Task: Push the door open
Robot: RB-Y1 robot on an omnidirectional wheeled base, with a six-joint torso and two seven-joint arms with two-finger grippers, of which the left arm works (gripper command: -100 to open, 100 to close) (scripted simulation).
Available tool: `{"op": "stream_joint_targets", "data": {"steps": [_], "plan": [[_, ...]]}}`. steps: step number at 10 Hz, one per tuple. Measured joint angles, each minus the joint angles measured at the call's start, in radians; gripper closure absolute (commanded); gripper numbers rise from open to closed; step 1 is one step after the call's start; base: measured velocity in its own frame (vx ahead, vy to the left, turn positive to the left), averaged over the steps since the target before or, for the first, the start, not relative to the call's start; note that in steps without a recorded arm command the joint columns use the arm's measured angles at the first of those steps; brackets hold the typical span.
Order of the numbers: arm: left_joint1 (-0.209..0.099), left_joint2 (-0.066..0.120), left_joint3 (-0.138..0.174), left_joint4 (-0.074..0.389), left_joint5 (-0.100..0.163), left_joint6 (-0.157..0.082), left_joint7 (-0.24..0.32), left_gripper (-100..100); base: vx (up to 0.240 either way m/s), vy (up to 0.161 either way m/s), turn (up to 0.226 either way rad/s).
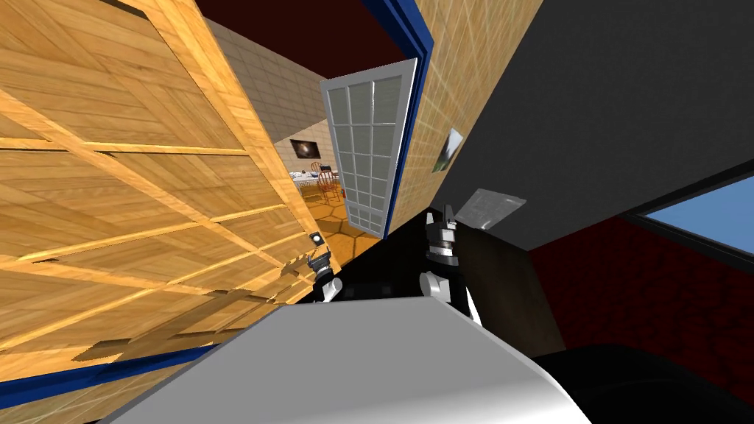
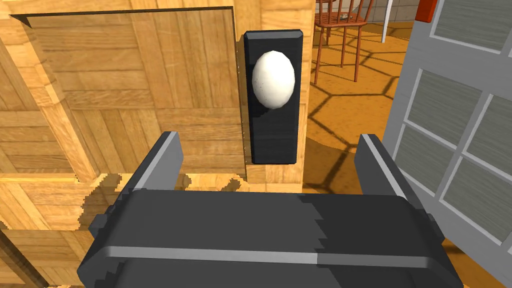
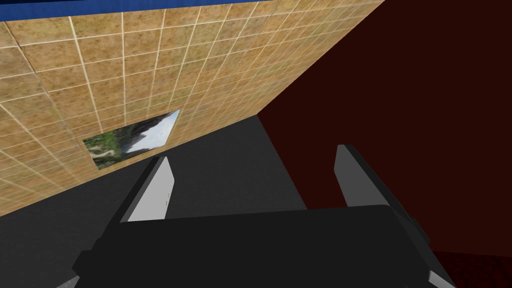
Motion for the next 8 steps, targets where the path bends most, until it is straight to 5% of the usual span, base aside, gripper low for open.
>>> {"op": "stream_joint_targets", "data": {"steps": [3, 6, 8], "plan": [[0.003, 0.043, 0.001, 0.018, 0.004, -0.012, 0.023, -100, 0.167, 0.102, -0.031], [0.015, 0.047, 0.001, 0.026, 0.007, -0.024, 0.041, -100, 0.187, 0.12, -0.04], [0.014, 0.028, 0.001, 0.04, 0.009, -0.032, 0.054, -100, 0.076, 0.074, -0.015]]}}
